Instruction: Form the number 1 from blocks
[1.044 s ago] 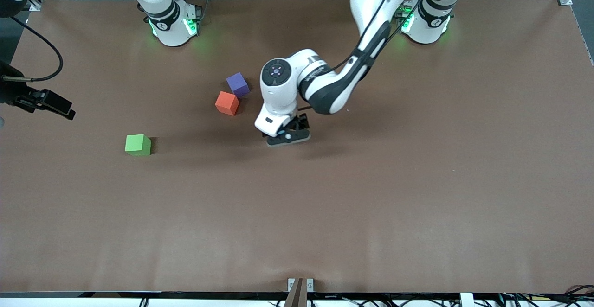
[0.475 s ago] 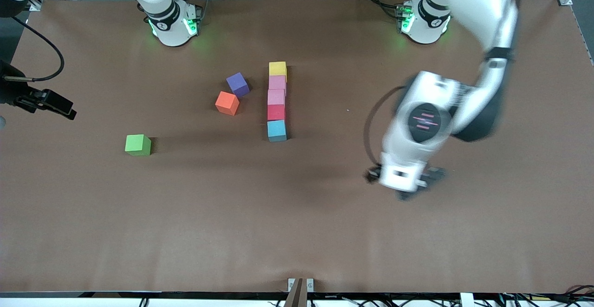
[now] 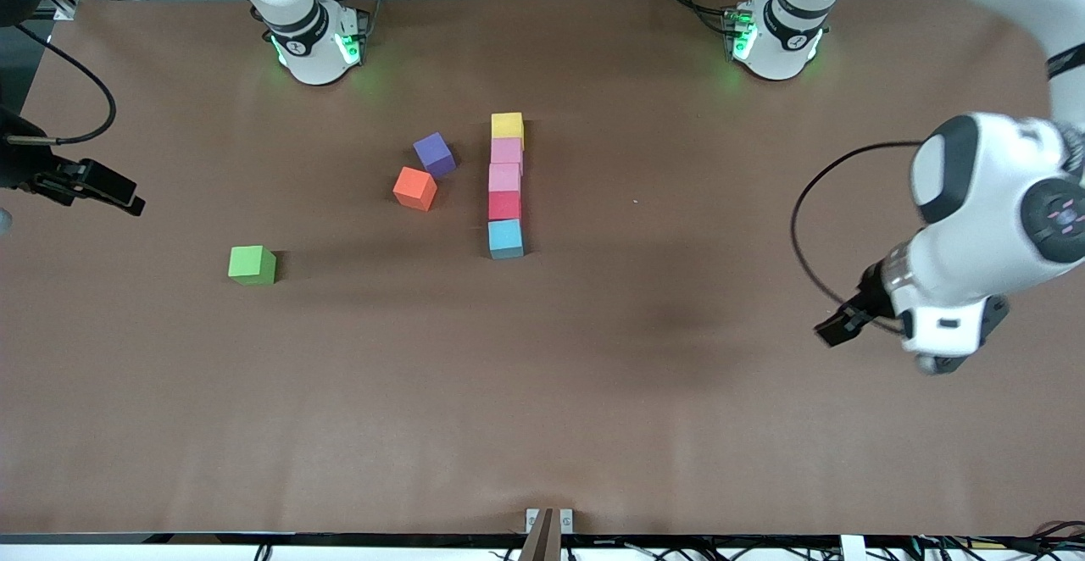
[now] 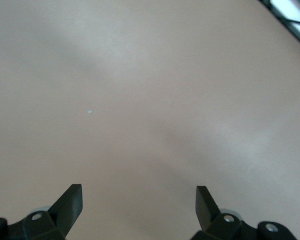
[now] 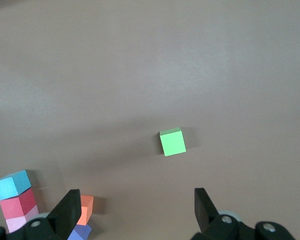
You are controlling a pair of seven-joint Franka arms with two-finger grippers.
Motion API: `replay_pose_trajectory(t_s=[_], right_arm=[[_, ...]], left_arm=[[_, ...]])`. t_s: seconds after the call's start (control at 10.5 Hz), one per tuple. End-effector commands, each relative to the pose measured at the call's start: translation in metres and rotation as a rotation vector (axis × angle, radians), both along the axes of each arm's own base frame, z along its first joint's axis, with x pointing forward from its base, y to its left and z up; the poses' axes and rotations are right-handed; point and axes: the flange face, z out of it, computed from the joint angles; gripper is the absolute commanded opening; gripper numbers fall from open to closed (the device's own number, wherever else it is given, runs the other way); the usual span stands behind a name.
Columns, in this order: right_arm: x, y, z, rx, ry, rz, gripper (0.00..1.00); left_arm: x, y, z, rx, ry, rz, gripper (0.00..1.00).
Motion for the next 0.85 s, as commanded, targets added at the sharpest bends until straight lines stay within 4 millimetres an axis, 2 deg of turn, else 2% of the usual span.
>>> replay_pose_trajectory(t_s=[0.0, 0.09, 0.19, 0.28, 0.38, 0.47, 0.57, 0.76], right_arm=[[-0.004, -0.006, 0.006, 0.020, -0.001, 0.009, 1.00], [-0.003, -0.003, 0.004, 0.014, 0.003, 0.018, 1.00], [-0.003, -0.002, 0.004, 0.009, 0.001, 0.021, 1.00], [-0.003, -0.003, 0.007, 0.011, -0.003, 0.018, 1.00], [-0.003, -0.002, 0.008, 0.012, -0.006, 0.018, 1.00], [-0.004, -0.002, 0.008, 0.015, -0.002, 0.018, 1.00], [-0.004, -0.001, 0.012, 0.017, 0.000, 0.019, 1.00], [-0.004, -0.001, 0.013, 0.020, 0.000, 0.016, 1.00]], left_arm=[[-0.072, 0.009, 0.019, -0.001, 0.004, -0.072, 1.00], [-0.086, 0.022, 0.026, 0.004, -0.001, -0.078, 1.00], [-0.096, 0.025, 0.040, 0.006, -0.014, -0.125, 1.00], [-0.100, 0.021, 0.050, 0.018, -0.021, -0.158, 1.00], [-0.098, 0.006, 0.062, 0.040, -0.051, -0.198, 1.00], [-0.093, 0.003, 0.081, 0.054, -0.090, -0.216, 1.00], [-0.091, -0.007, 0.099, 0.052, -0.127, -0.299, 1.00], [-0.091, -0.013, 0.133, 0.046, -0.154, -0.439, 1.00]])
